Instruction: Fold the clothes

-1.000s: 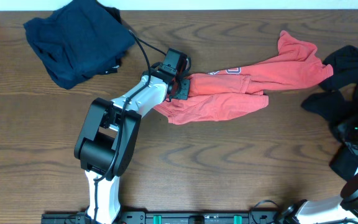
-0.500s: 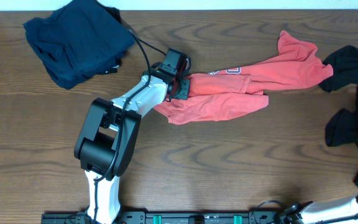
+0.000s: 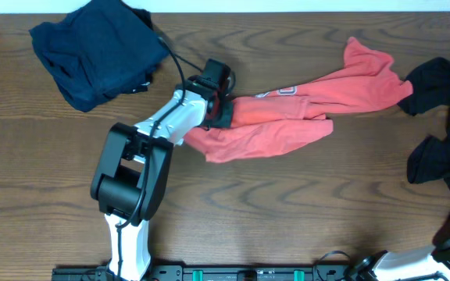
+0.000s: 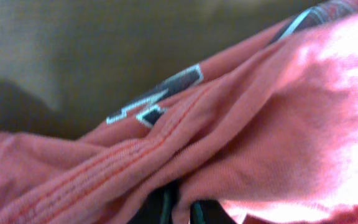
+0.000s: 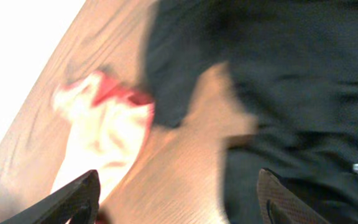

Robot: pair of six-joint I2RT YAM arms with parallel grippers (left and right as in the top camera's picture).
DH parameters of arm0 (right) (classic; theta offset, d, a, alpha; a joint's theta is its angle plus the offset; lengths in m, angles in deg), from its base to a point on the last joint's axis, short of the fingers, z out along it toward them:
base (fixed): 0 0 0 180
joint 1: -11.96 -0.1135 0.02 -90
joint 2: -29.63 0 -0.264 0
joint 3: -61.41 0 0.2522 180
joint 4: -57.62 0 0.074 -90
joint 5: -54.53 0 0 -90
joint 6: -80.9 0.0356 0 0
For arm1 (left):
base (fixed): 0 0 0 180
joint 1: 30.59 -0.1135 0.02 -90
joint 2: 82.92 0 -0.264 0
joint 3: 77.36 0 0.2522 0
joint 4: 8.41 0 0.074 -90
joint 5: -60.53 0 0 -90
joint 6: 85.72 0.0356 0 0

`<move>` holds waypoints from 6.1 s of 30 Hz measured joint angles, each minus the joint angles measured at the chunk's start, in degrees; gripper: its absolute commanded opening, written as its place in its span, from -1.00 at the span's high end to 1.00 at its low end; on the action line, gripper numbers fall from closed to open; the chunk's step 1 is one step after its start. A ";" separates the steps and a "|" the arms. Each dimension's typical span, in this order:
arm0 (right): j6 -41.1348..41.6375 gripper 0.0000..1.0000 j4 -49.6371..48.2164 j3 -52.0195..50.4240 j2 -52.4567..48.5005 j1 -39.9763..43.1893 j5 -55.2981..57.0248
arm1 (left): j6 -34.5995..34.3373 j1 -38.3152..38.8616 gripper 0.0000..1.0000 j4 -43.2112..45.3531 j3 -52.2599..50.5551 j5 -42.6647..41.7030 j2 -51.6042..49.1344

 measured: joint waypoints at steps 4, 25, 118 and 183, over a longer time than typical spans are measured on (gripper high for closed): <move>-4.85 -0.78 4.04 0.24 0.15 -11.21 -1.77 | 0.13 -1.90 0.36 -7.19 0.07 0.24 3.89; -8.76 -0.65 -14.45 -22.05 0.15 -47.21 4.50 | 0.70 -3.26 0.04 -20.17 1.31 0.57 23.52; -8.94 0.97 25.24 32.65 22.82 -48.81 6.67 | 12.44 -3.26 0.03 -20.46 -3.23 2.60 49.51; 0.72 -0.40 -9.14 32.89 -32.98 -78.66 6.49 | 10.93 -3.26 0.03 -19.76 -3.23 10.71 47.41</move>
